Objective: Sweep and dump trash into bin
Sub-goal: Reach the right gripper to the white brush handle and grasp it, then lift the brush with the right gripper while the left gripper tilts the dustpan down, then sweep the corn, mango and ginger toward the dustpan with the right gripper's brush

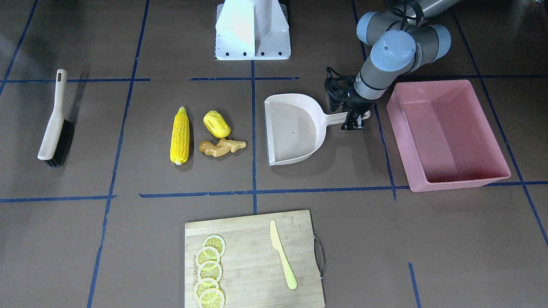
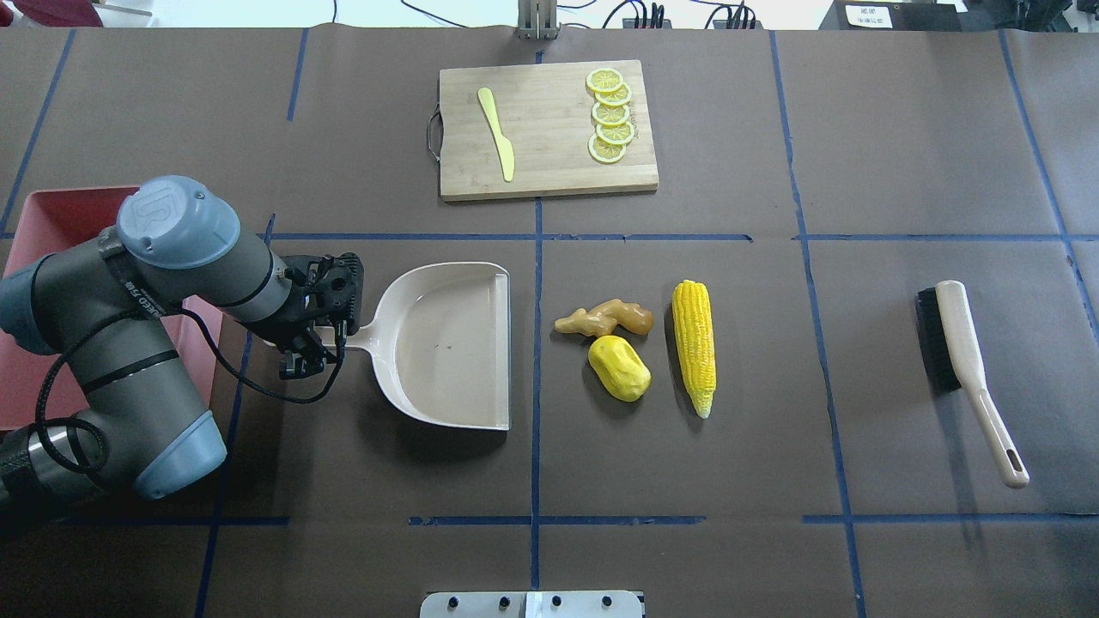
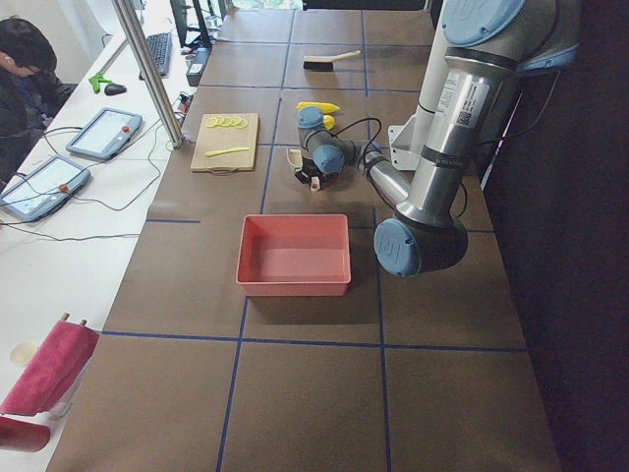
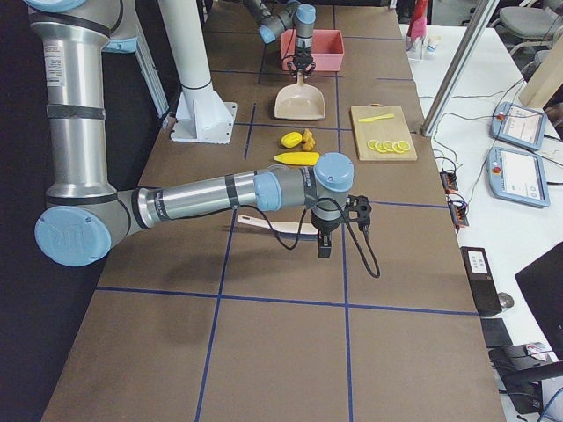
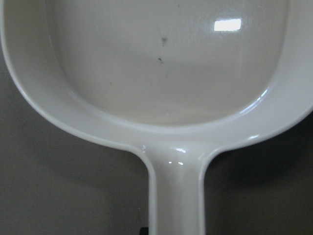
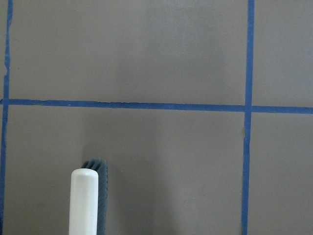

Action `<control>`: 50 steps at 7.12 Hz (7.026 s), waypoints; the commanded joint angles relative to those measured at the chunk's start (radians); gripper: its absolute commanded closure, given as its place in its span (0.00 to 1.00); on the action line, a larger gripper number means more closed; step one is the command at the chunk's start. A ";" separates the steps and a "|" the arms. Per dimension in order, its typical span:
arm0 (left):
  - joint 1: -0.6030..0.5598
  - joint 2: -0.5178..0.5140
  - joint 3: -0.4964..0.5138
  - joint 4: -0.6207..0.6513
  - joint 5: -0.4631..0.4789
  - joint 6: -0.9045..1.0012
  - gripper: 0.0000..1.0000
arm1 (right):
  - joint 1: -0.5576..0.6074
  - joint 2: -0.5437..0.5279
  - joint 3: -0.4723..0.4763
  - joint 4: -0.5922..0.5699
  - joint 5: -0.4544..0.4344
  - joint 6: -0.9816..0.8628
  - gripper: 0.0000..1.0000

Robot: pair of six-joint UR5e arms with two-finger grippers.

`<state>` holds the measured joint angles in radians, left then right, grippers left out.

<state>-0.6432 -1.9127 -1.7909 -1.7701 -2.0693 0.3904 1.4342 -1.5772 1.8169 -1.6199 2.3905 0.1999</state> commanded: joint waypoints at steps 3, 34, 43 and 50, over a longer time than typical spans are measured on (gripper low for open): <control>-0.004 -0.008 -0.053 0.075 0.001 -0.015 1.00 | -0.199 -0.077 0.063 0.262 -0.116 0.412 0.01; 0.092 -0.166 -0.053 0.379 0.186 -0.018 1.00 | -0.646 -0.164 0.223 0.345 -0.113 0.825 1.00; 0.092 -0.174 -0.036 0.377 0.192 -0.016 1.00 | -0.856 0.221 0.266 -0.190 -0.295 0.813 1.00; 0.091 -0.201 0.019 0.380 0.192 -0.016 1.00 | -0.905 0.247 0.262 -0.207 -0.340 0.809 1.00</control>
<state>-0.5515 -2.1087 -1.7882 -1.3904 -1.8774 0.3741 0.5282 -1.3307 2.0753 -1.8275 2.0496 1.0096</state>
